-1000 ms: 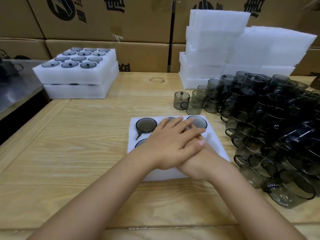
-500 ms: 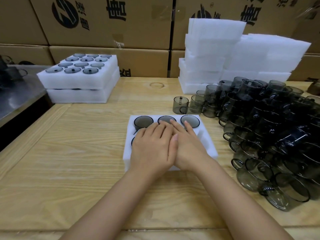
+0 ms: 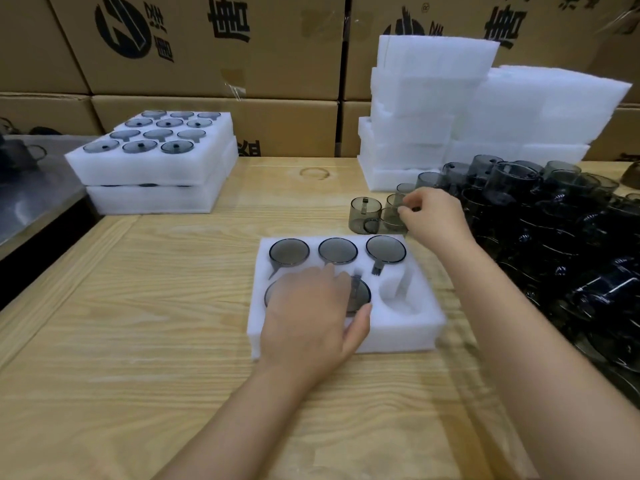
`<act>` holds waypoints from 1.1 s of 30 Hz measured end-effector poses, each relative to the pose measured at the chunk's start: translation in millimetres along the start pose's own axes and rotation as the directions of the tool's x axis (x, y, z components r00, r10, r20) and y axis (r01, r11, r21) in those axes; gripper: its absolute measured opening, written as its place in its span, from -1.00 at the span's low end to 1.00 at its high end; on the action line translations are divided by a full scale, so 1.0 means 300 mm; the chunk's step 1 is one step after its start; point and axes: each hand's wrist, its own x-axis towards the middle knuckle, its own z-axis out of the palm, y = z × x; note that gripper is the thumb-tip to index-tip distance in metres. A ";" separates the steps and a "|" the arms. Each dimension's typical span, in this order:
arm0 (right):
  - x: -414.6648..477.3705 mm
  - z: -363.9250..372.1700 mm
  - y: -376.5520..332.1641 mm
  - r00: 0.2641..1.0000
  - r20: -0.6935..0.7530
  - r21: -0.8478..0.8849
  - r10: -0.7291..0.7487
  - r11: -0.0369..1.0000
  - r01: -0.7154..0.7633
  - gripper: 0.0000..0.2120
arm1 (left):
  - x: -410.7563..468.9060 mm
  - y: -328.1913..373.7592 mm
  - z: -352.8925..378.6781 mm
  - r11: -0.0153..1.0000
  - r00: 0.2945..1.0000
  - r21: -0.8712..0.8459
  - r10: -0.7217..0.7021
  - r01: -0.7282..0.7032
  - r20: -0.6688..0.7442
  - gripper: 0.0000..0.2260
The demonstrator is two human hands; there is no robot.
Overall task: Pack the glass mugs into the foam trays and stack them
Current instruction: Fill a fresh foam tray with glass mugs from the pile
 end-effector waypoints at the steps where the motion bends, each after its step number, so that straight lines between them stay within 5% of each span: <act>1: 0.033 0.020 0.009 0.998 0.052 -0.084 0.022 0.996 -0.018 -0.80 | 0.000 -0.001 0.003 1.000 1.000 0.002 -0.001 0.001 -0.001 -0.62; 4: 0.089 0.070 0.017 0.992 0.123 -0.206 0.034 0.979 -0.008 -0.84 | 0.000 -0.005 0.011 1.000 1.000 0.005 -0.005 0.005 -0.026 -0.63; 13: 0.108 0.092 0.012 0.940 0.342 -0.129 0.003 0.991 0.044 -0.74 | 0.001 -0.008 0.026 1.000 0.998 -0.012 -0.010 0.009 -0.068 -0.63; 20: 0.020 0.012 0.004 0.994 0.051 -0.047 -0.100 0.994 0.102 -0.78 | -0.001 -0.009 0.030 1.000 0.996 -0.017 -0.009 0.007 -0.086 -0.65; 24: -0.126 -0.083 0.000 0.964 -0.203 0.146 -0.170 0.969 0.201 -0.85 | 0.001 -0.003 0.013 0.997 0.998 -0.066 -0.035 0.032 -0.050 -0.65; 27: -0.259 -0.092 0.004 0.942 -0.255 0.294 -0.218 0.911 0.290 -0.87 | 0.016 0.009 -0.026 0.972 0.992 -0.204 -0.106 0.118 0.071 -0.58; 30: -0.344 -0.061 0.031 0.947 -0.149 0.505 -0.286 0.801 0.321 -0.78 | 0.070 0.002 -0.061 0.766 0.933 -0.534 -0.275 0.359 0.233 -0.61; 33: -0.372 -0.033 0.055 0.946 -0.089 0.629 -0.313 0.719 0.297 -0.84 | 0.133 -0.013 -0.067 0.264 0.834 -0.796 -0.267 0.545 0.482 -0.66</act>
